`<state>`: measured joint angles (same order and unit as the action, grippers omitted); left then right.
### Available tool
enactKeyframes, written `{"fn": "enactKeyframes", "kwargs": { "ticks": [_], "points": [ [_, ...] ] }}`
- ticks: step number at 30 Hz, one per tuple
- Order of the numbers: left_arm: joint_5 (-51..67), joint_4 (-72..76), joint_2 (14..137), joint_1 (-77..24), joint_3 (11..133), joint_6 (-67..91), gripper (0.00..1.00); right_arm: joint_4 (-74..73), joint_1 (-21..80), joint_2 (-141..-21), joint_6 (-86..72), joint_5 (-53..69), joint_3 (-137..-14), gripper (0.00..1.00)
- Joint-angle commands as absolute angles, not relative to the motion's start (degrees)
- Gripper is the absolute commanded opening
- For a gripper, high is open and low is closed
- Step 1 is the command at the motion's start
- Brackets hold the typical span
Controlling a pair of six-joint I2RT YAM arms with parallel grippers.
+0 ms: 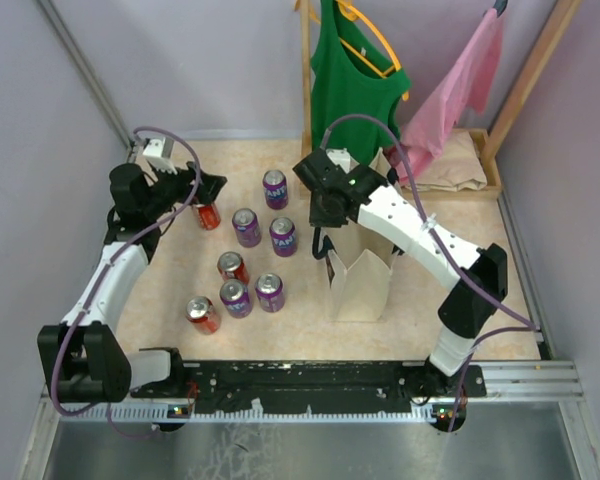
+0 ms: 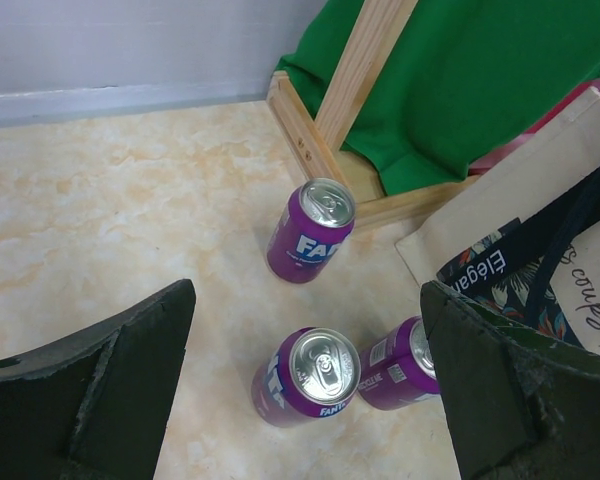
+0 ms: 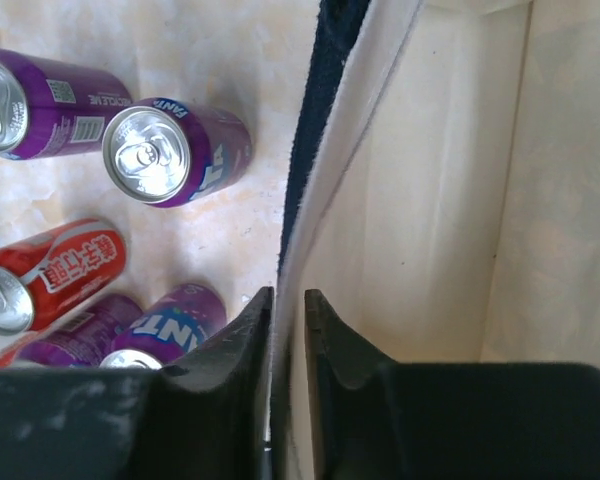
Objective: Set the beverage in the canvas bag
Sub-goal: Move the canvas bag to the center of the board.
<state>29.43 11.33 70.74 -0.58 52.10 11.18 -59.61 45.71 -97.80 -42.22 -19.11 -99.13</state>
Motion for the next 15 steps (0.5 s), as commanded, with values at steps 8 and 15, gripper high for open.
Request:
{"fn": "enactKeyframes", "kwargs": {
  "ticks": [8, 15],
  "points": [
    [35.21, 10.17, 74.4, -4.44, 61.79, 13.16, 1.0, -55.12, 46.14, -94.26, -37.85, -22.11, -102.03, 0.76],
    [38.97, 7.99, 77.33, -10.57, 68.35, 13.35, 1.0, -55.96, 46.17, -92.47, -35.1, -28.08, -106.38, 0.82]
  ]
}}
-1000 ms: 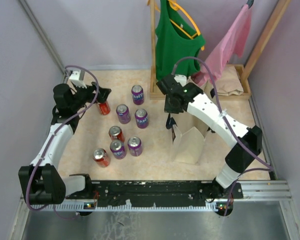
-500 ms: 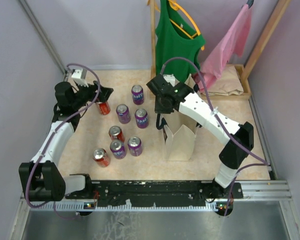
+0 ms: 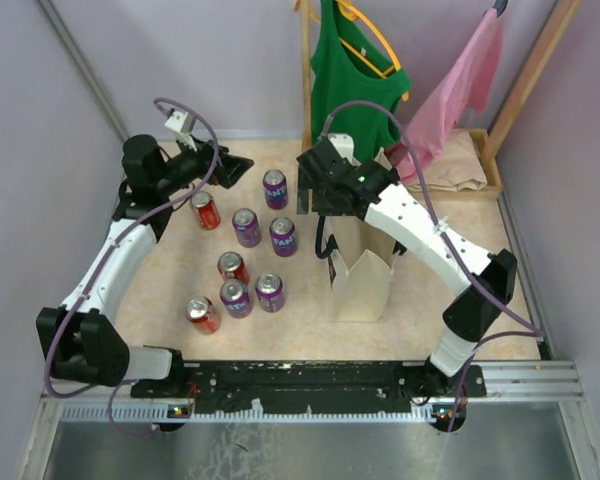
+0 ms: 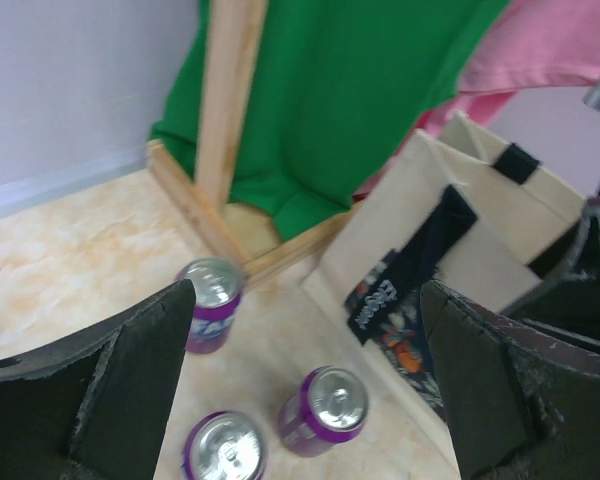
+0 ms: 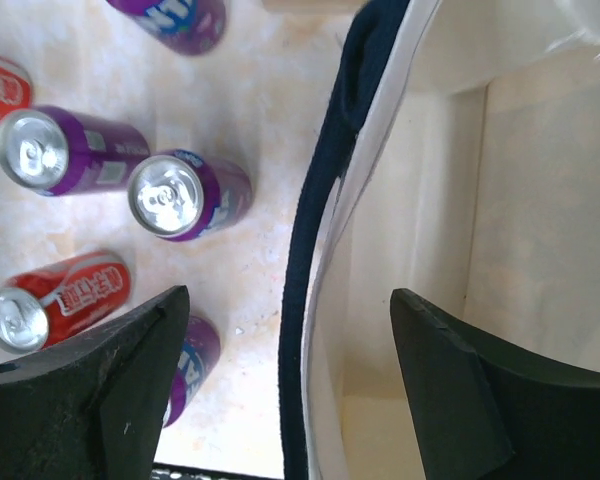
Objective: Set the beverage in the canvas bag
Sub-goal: Move the canvas bag to the center of the board, then adjust the canvas bag at the center of the board.
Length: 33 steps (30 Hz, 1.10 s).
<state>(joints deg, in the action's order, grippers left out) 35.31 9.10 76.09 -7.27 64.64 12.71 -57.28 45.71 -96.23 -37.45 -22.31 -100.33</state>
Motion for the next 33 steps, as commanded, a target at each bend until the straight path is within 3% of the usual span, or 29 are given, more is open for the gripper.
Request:
{"fn": "enactKeyframes", "kwargs": {
  "ticks": [1, 10, 20, 33],
  "points": [
    [39.1, 7.92, 77.75, -11.69, 68.98, 13.36, 1.0, -56.65, 46.15, -92.48, -34.93, -29.22, -107.3, 0.82],
    [38.05, 7.79, 82.53, -20.58, 73.01, 16.11, 0.98, -66.89, 43.06, -90.0, -36.84, -39.79, -111.71, 0.83],
    [32.08, 5.19, 86.85, -28.27, 76.78, 19.52, 0.95, -65.44, 32.44, -77.43, -36.67, -36.04, -94.59, 0.82],
    [26.42, -0.99, 93.68, -35.58, 83.4, 21.19, 0.93, -59.02, 25.14, -71.47, -32.69, -28.11, -83.89, 0.84]
  ]
}}
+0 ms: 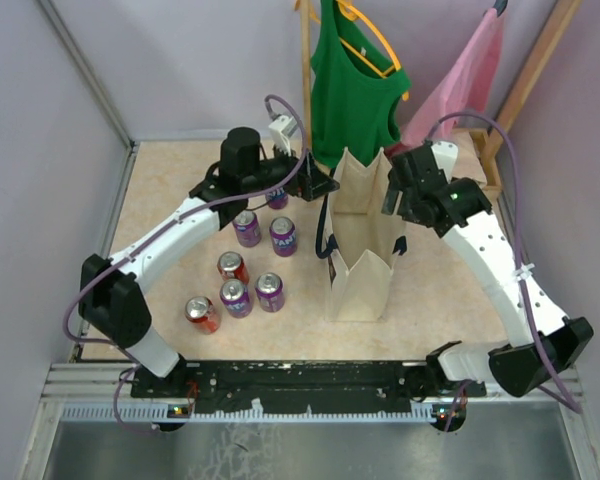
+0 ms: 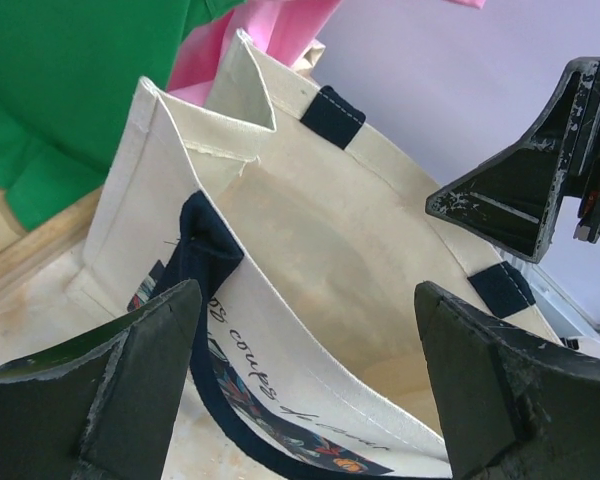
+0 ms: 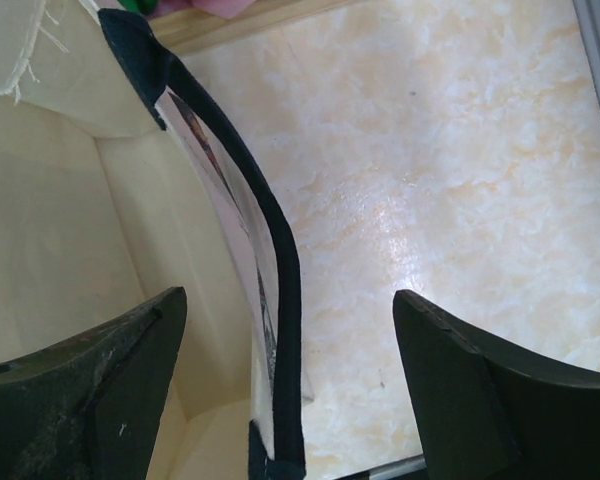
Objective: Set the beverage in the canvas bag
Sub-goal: Adjust the canvas bag at the center of the board.
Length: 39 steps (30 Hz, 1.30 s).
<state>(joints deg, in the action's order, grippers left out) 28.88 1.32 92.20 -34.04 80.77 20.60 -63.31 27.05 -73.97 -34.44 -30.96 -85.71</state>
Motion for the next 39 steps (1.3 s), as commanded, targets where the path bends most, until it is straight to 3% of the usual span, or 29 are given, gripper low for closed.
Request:
{"fn": "enactKeyframes", "kwargs": {
  "ticks": [1, 8, 14, 19, 21, 24, 26, 28, 30, 39],
  "points": [
    [25.77, -1.42, 94.02, -36.04, 83.61, 21.03, 0.93, -58.18, 24.49, -71.16, -32.44, -27.33, -82.95, 0.84],
    [21.5, -4.28, 96.44, -38.24, 84.85, 20.43, 0.89, -51.95, 21.72, -70.95, -30.86, -21.8, -79.32, 0.84],
    [17.15, -7.11, 99.55, -39.55, 86.57, 20.25, 0.78, -48.8, 21.53, -73.47, -29.92, -18.46, -78.21, 0.83],
    [14.59, -8.65, 101.81, -41.38, 87.29, 19.02, 0.62, -47.94, 21.45, -74.83, -29.54, -17.36, -77.25, 0.8],
    [13.87, -9.51, 102.39, -42.09, 87.72, 17.8, 0.5, -47.52, 21.45, -75.09, -29.47, -16.79, -76.64, 0.77],
    [12.81, -10.78, 102.4, -42.68, 87.95, 16.17, 0.21, -47.67, 21.45, -75.72, -29.19, -16.12, -76.42, 0.64],
    [11.78, -12.39, 102.06, -42.87, 88.38, 14.53, 0.01, -48.54, 21.45, -76.08, -29.03, -15.98, -76.88, 0.43],
    [10.6, -13.98, 101.48, -42.89, 88.89, 12.84, 0.0, -49.65, 21.45, -76.16, -28.84, -16.54, -77.62, 0.17],
    [8.7, -15.6, 100.67, -42.97, 89.47, 10.91, 0.0, -51.42, 21.46, -76.24, -28.2, -17.42, -79.14, 0.01],
    [-0.76, -22.06, 95.6, -42.81, 91.57, 1.26, 0.0, -61.71, 21.49, -76.64, -24.7, -24.62, -87.01, 0.0]
  ]
}}
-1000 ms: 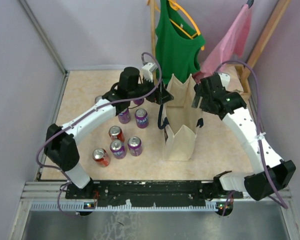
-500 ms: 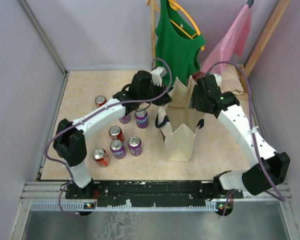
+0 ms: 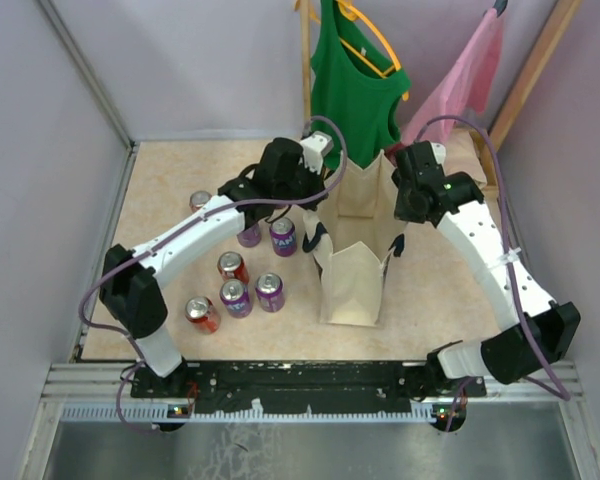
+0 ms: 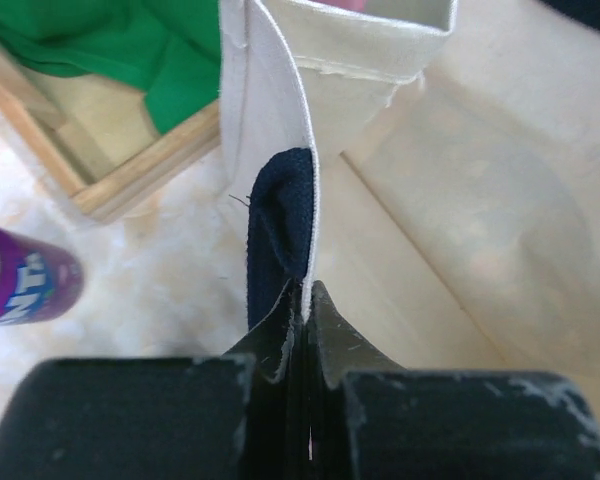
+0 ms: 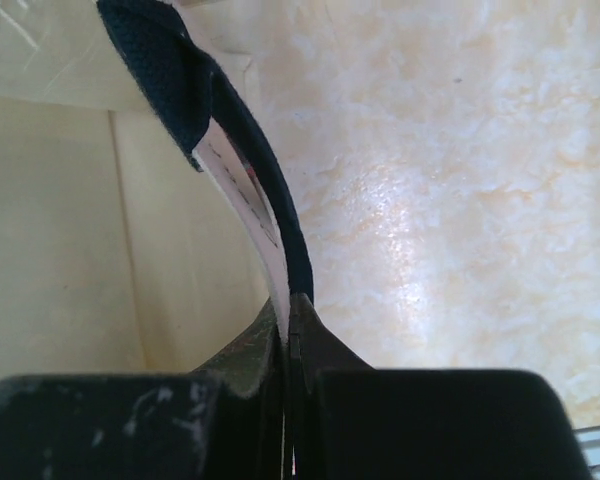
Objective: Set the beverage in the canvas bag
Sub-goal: Adjust the canvas bag at the center of the board.
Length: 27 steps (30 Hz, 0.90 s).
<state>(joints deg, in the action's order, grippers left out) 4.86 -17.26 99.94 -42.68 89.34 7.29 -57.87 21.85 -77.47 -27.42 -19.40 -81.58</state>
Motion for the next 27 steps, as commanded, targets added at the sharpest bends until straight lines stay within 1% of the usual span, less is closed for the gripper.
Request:
{"fn": "enactKeyframes", "kwargs": {
  "ticks": [1, 6, 7, 8, 9, 12, 13, 14, 21, 27],
  "points": [
    [-0.94, -22.2, 94.94, -42.8, 91.54, 0.6, 0.0, -62.26, 21.45, -76.55, -24.49, -25.04, -87.18, 0.0],
    [-2.24, -23.1, 93.19, -42.72, 90.75, -1.4, 0.0, -62.01, 20.67, -76.0, -24.34, -24.73, -84.71, 0.0],
    [-2.05, -23.05, 93.13, -42.67, 90.38, -1.24, 0.05, -61.51, 20.66, -75.74, -24.41, -24.23, -84.02, 0.0],
    [-1.39, -23.02, 93.2, -42.7, 90.05, -0.92, 0.15, -60.85, 20.65, -75.6, -24.47, -23.61, -83.23, 0.0],
    [0.01, -23.09, 93.48, -42.71, 89.96, -0.47, 0.27, -60.33, 20.65, -75.52, -24.63, -23.08, -82.63, 0.0],
    [4.37, -23.16, 94.52, -42.71, 90.57, 0.97, 0.51, -59.05, 20.65, -75.65, -24.9, -21.55, -81.07, 0.0],
    [5.5, -23.05, 94.83, -42.71, 90.73, 1.46, 0.62, -58.8, 20.65, -75.67, -24.91, -21.22, -80.69, 0.0],
    [6.65, -23.11, 95.17, -42.71, 90.9, 1.94, 0.66, -58.36, 20.65, -75.67, -24.88, -20.9, -80.32, 0.0],
    [12.63, -22.9, 96.13, -42.71, 91.05, 4.52, 0.79, -57.02, 20.65, -75.07, -25.36, -19.78, -78.55, 0.0],
    [17.29, -23.54, 97.94, -42.76, 93.35, 6.93, 0.8, -55.96, 20.65, -74.66, -26.36, -19.06, -77.44, 0.0]
  ]
}}
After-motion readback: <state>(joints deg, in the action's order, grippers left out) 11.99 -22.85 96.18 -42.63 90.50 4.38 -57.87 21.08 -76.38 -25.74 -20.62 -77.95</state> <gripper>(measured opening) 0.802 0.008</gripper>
